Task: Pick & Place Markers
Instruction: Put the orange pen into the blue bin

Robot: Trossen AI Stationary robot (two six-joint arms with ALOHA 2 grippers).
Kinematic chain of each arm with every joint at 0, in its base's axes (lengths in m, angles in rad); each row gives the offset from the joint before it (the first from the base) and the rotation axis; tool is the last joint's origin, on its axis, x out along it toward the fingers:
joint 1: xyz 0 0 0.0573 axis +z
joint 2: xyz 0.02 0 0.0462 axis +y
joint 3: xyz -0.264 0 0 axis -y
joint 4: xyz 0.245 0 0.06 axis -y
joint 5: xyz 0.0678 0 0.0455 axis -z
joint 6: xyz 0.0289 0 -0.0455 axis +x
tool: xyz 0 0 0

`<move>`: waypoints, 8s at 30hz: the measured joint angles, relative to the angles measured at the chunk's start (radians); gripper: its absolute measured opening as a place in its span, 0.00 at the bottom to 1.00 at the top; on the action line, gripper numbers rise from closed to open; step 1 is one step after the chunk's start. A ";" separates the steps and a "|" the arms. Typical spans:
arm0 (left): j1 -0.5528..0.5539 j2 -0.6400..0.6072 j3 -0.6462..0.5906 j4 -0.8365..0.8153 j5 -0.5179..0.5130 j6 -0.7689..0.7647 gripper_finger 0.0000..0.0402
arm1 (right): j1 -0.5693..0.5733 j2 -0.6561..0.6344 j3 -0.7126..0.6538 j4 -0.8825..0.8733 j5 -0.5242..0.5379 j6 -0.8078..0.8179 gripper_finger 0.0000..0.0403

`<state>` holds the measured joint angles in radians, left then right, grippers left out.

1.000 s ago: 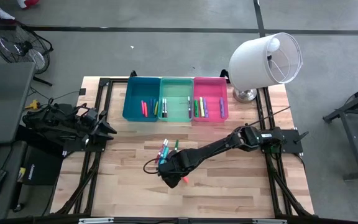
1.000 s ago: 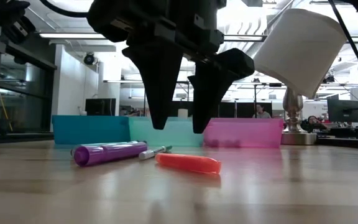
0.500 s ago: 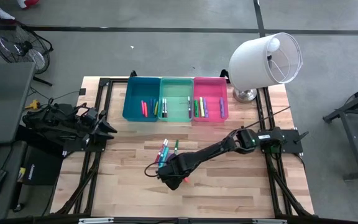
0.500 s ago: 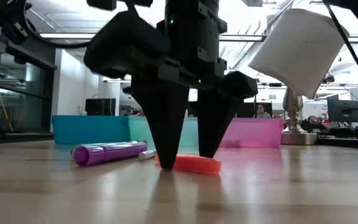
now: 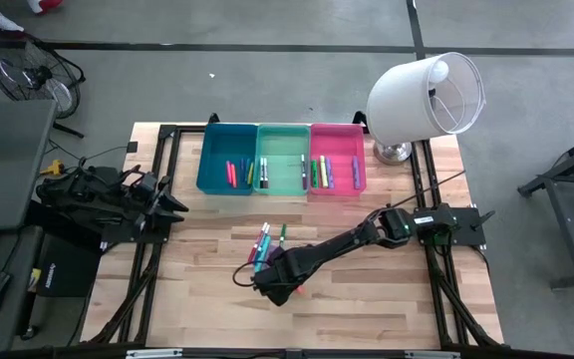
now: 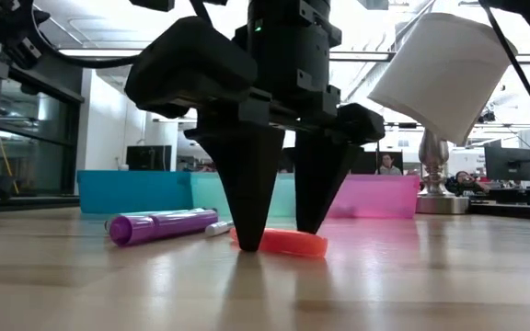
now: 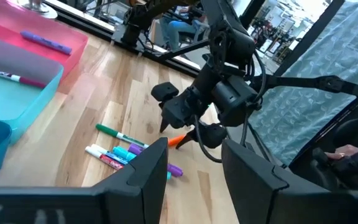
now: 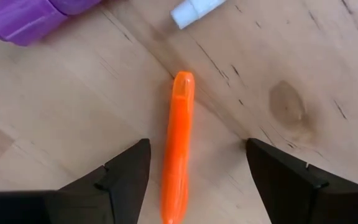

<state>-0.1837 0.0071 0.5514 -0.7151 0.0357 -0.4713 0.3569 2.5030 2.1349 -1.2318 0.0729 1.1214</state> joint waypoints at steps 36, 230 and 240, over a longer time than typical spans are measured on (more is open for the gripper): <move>0.000 0.000 0.000 -0.014 -0.002 0.002 0.37 | 0.002 0.000 -0.007 -0.052 0.088 -0.385 0.63; 0.000 1.013 -0.008 1.296 -0.204 0.023 0.37 | -0.239 -0.550 -0.133 0.738 0.160 -0.762 0.06; 0.000 1.012 -0.007 1.300 -0.217 0.049 0.11 | -0.239 -0.551 -0.133 0.735 0.151 -0.764 0.06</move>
<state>-0.1833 1.0191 0.5442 0.5850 -0.1810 -0.4225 0.1181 1.9518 2.0018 -0.4970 0.2238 0.3578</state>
